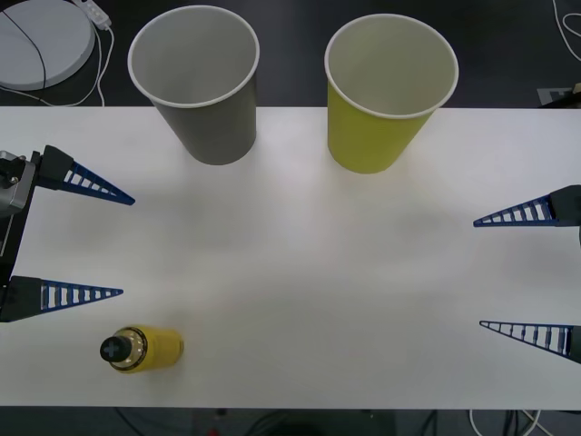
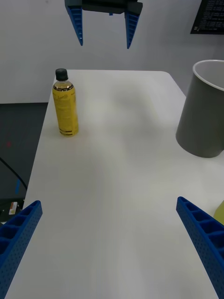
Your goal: Put the can into the green bin and the plastic bottle into the gray bin
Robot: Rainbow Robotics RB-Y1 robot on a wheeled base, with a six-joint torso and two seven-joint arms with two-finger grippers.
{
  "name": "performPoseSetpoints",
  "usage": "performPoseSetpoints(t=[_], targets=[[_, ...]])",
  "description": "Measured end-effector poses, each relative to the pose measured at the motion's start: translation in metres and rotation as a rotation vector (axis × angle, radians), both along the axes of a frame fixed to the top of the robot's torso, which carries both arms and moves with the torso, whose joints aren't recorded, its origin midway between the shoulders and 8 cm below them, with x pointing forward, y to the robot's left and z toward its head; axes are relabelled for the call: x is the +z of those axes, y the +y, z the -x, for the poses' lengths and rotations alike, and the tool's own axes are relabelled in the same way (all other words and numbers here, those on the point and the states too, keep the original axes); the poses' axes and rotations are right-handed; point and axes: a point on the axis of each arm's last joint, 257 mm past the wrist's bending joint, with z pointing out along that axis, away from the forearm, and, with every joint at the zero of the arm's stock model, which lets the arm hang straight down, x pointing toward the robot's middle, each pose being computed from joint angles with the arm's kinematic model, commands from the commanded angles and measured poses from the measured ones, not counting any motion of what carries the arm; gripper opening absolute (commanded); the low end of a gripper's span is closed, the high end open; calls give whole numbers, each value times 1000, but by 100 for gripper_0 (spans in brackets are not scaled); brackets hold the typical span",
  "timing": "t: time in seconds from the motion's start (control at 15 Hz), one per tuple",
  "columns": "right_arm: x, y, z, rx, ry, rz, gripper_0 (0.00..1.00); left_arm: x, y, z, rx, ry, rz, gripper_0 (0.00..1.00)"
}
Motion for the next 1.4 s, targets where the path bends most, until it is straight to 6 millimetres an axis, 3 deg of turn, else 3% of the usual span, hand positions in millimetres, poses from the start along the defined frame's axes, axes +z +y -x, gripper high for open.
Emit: performPoseSetpoints(t=[0.67,1.4], targets=[[0,0,0,0,0,0,100,-10,8,2,-2,37,33,100],[0,0,0,0,0,0,100,-23,74,19,-126,72,67,100]])
